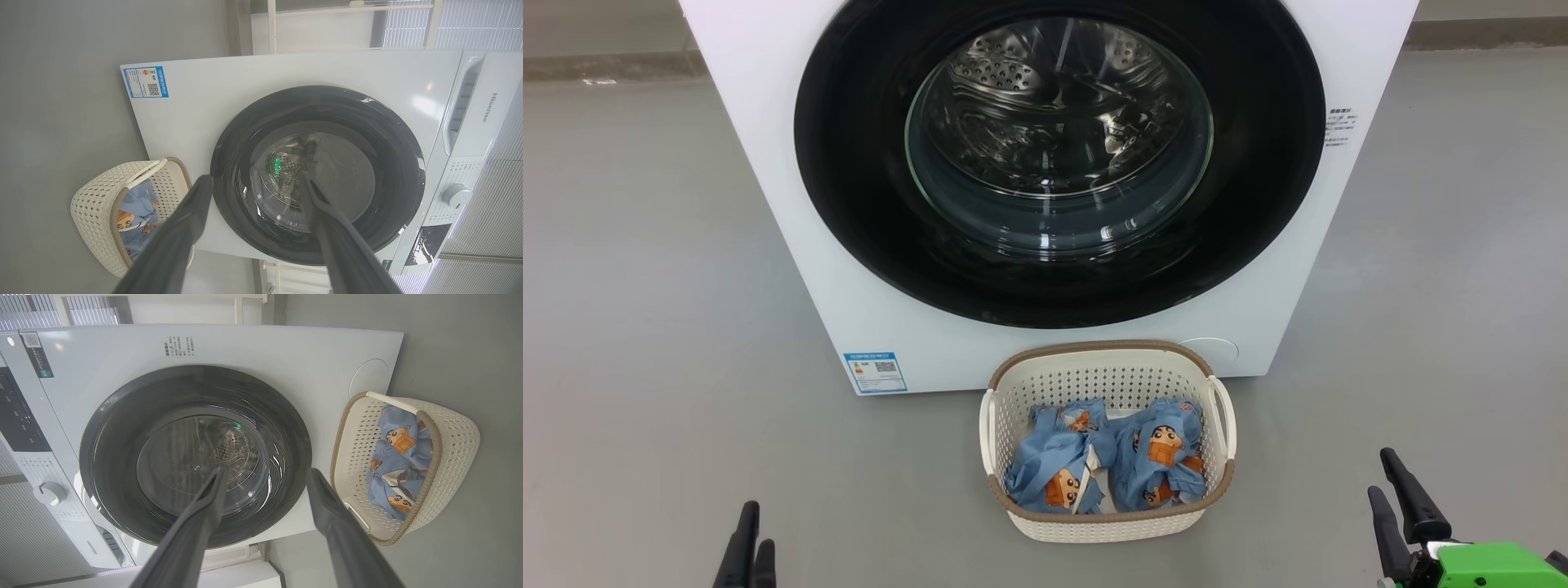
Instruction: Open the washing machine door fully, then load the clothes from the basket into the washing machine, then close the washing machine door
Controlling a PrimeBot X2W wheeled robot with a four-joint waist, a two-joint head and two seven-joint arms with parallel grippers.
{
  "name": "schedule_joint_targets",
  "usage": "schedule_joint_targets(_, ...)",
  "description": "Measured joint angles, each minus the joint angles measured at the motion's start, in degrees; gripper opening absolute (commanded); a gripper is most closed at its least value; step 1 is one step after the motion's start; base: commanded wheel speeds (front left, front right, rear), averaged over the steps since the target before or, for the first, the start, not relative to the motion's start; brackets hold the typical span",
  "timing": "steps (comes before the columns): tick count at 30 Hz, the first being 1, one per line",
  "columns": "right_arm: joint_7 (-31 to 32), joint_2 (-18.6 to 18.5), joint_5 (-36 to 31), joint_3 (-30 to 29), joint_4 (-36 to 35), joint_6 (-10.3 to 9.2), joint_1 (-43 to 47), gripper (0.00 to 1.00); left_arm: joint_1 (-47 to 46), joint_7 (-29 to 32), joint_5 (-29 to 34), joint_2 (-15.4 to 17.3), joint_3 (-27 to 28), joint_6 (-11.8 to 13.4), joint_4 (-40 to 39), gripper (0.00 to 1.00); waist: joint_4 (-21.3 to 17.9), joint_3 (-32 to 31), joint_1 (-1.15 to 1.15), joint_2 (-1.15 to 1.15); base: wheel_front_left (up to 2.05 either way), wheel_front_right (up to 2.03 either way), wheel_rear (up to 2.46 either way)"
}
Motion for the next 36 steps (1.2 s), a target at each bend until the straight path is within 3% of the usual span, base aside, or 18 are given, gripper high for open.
schedule_joint_targets(11, -2.0, -1.5, -4.8, 1.3, -0.2, 0.00, -1.4, 1.00, -0.5, -1.9, 6.2, 1.0, -0.3, 0.0, -1.3, 1.00, 0.1, 0.1, -0.01, 0.00, 0.00, 0.00, 0.00)
schedule_joint_targets(36, -6.0, -4.0, -24.5, 4.5, -1.1, 0.00, -2.8, 1.00, -1.4, -5.7, 25.8, 1.8, -0.9, 0.0, -2.0, 1.00, 0.2, 0.2, -0.01, 0.00, 0.00, 0.00, 0.00)
